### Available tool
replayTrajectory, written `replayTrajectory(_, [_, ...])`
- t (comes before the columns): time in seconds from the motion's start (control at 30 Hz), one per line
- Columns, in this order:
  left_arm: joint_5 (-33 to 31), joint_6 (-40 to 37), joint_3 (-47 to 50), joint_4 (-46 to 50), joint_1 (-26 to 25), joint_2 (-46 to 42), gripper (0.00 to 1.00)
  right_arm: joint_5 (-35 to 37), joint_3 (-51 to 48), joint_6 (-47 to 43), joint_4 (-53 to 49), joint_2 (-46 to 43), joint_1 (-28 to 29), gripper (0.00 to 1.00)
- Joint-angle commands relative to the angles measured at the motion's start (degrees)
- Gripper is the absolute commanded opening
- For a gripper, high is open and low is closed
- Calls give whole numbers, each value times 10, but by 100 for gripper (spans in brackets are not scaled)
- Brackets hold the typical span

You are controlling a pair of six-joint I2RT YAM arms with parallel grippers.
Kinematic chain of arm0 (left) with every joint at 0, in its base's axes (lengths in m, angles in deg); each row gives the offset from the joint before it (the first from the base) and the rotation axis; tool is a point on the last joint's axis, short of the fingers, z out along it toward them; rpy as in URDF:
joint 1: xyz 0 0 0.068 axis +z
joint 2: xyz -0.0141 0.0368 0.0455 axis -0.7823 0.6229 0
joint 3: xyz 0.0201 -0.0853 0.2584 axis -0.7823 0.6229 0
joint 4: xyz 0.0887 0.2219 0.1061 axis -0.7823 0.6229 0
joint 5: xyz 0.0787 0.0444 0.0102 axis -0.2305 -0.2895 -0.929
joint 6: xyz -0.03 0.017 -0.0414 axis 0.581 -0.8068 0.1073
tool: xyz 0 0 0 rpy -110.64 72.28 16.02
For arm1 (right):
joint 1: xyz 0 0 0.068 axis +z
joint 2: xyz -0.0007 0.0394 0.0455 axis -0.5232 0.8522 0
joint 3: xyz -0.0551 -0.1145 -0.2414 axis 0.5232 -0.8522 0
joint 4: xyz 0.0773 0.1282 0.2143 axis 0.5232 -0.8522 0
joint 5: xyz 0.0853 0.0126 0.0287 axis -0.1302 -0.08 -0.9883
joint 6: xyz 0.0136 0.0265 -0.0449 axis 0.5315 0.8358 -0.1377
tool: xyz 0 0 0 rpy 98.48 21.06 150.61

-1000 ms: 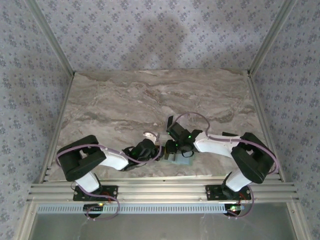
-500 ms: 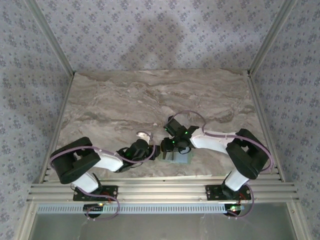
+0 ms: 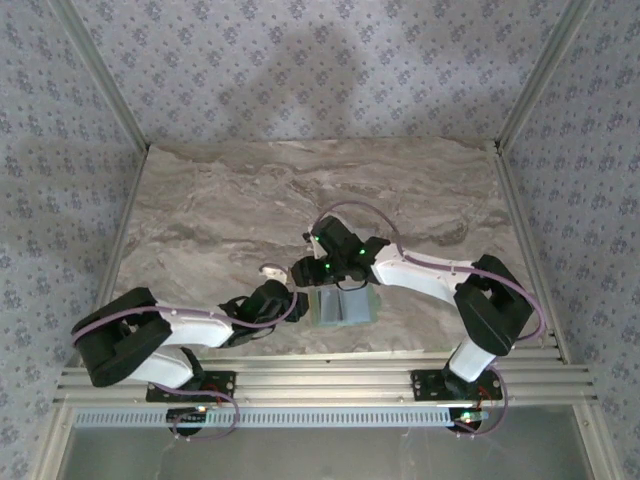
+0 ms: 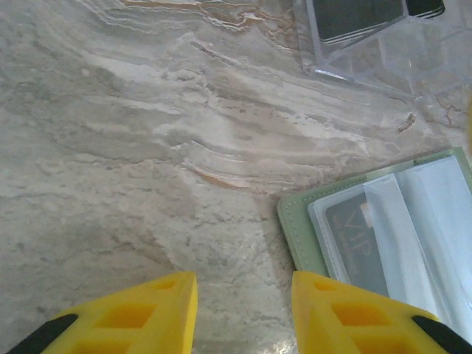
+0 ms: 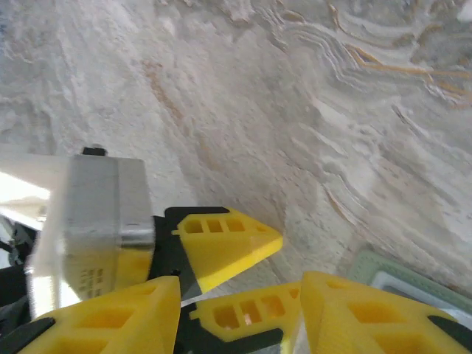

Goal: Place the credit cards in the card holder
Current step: Flip over the card slot in the card holder, then pick up the credit card from the storage box.

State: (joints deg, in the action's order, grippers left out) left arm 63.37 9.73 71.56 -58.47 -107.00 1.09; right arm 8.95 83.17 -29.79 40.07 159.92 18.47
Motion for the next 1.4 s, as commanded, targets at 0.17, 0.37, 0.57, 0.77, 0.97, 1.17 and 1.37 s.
replayTrajectory(0.17, [-2,-5,29,140,26,-81,43,45,26,-33,-54,-40,-24,40])
replayTrajectory(0.37, [33,-28,12,191,85,-165,47,140,52,-42,-153,-36,-75,30])
replayTrajectory(0.57, [107,-55,-70,210,156,-161,51,168,103,-43,-177,17,-112,31])
replayTrajectory(0.77, [181,-82,-203,217,218,-62,55,178,172,-46,-200,95,-130,31])
replayTrajectory(0.97, [265,-98,-304,190,273,56,57,234,179,-40,-206,127,-128,31])
replayTrajectory(1.17, [334,-92,-396,166,305,186,57,248,188,-38,-232,147,-120,34])
replayTrajectory(1.37, [384,-108,-430,133,303,263,55,251,188,-35,-232,168,-117,30])
